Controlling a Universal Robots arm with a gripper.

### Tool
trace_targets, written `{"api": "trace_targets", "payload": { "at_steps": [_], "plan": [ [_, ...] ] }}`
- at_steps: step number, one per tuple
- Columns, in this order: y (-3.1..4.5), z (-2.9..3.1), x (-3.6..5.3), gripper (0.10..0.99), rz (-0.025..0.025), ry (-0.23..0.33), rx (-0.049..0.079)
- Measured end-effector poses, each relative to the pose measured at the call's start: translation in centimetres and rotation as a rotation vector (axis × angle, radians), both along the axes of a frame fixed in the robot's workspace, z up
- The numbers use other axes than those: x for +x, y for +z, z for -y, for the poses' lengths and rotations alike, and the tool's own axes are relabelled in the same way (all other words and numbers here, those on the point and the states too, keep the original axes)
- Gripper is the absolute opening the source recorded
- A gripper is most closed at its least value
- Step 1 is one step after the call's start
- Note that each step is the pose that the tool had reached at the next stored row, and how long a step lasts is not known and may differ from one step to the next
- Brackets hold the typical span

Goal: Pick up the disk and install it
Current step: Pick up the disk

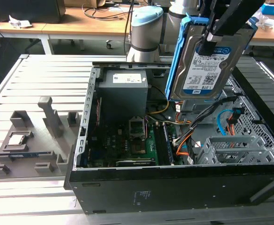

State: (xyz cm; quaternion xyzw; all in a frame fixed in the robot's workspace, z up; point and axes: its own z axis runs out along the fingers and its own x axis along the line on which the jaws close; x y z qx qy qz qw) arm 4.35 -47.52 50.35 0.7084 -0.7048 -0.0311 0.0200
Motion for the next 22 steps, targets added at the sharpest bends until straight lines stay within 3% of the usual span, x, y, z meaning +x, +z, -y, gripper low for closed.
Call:
{"api": "trace_targets", "payload": {
  "at_steps": [1, 5, 9, 16, 18, 20, 22],
  "plan": [
    [-0.15, 0.84, 0.0, 0.365, 0.0, 0.0, 0.0],
    [-0.35, 1.65, 0.0, 0.365, 0.0, 0.0, 0.0],
    [-0.65, 2.92, 0.0, 0.365, 0.0, 0.0, 0.0],
    [-1.3, 7.25, 0.0, 0.365, 0.0, 0.0, 0.0],
    [-1.83, 8.48, 0.04, 0.365, 0.0, 0.0, 0.0],
    [-2.22, 8.54, 0.27, 0.365, -0.0011, 0.0, 0.0],
    [-2.89, 8.54, 1.17, 0.365, -0.004, 0.0, 0.0]
  ]
}}
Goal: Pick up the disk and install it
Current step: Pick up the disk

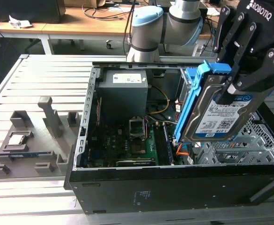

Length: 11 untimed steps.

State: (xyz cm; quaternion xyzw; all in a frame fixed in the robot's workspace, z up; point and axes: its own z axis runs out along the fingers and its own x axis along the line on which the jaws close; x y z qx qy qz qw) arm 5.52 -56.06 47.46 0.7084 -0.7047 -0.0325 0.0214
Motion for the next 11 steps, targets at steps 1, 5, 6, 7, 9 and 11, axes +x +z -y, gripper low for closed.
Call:
{"api": "trace_targets", "payload": {
  "at_steps": [1, 5, 6, 7, 9, 11],
  "plan": [
    [-0.16, 0.0, 0.42, 0.365, -0.0013, 0.0, 0.0],
    [-0.6, -0.05, 2.68, 0.365, -0.0067, 0.0, 0.0],
    [-0.73, -0.09, 3.55, 0.365, -0.0081, 0.0, 0.0],
    [-0.82, -0.14, 4.33, 0.365, -0.0095, 0.0, 0.0],
    [-0.93, -0.22, 5.54, 0.365, -0.0113, 0.0, 0.0],
    [-0.99, -0.37, 6.64, 0.365, -0.0124, 0.0, -0.001]
  ]
}}
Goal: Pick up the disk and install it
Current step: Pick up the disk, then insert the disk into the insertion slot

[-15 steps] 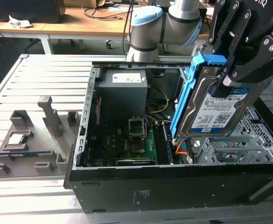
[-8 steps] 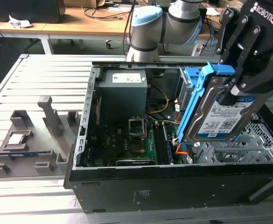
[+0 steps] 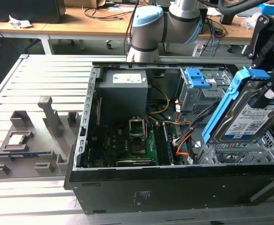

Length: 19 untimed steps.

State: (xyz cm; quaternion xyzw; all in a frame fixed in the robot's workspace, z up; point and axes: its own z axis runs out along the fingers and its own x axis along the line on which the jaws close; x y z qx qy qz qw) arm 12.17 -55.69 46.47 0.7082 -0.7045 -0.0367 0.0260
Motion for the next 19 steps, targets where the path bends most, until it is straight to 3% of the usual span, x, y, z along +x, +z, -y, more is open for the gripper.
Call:
{"api": "trace_targets", "payload": {
  "at_steps": [3, 17, 19],
  "plan": [
    [-0.09, -0.46, 2.26, 0.365, -0.0022, 0.0, -0.001],
    [-0.09, -0.49, 2.41, 0.365, -0.0023, 0.0, -0.001],
    [-0.58, -0.57, 2.41, 0.365, -0.0025, 0.0, -0.002]
  ]
}}
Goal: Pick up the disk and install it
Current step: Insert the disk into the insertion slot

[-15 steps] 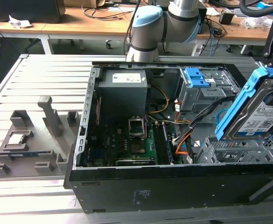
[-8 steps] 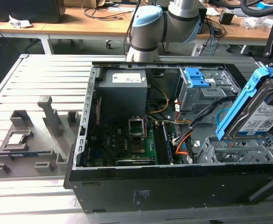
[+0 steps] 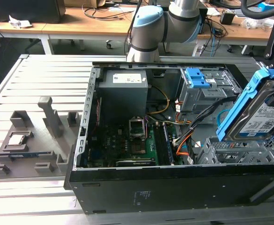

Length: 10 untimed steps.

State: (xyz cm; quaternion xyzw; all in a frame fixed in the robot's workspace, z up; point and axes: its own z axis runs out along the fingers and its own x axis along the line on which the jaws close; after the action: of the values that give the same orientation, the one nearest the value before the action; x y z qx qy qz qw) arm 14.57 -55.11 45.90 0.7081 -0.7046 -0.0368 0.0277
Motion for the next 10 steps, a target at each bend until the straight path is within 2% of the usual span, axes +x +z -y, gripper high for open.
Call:
{"api": "trace_targets", "payload": {
  "at_steps": [10],
  "plan": [
    [-1.5, -0.65, 0.02, 0.365, -0.0009, -0.015, -0.001]
  ]
}}
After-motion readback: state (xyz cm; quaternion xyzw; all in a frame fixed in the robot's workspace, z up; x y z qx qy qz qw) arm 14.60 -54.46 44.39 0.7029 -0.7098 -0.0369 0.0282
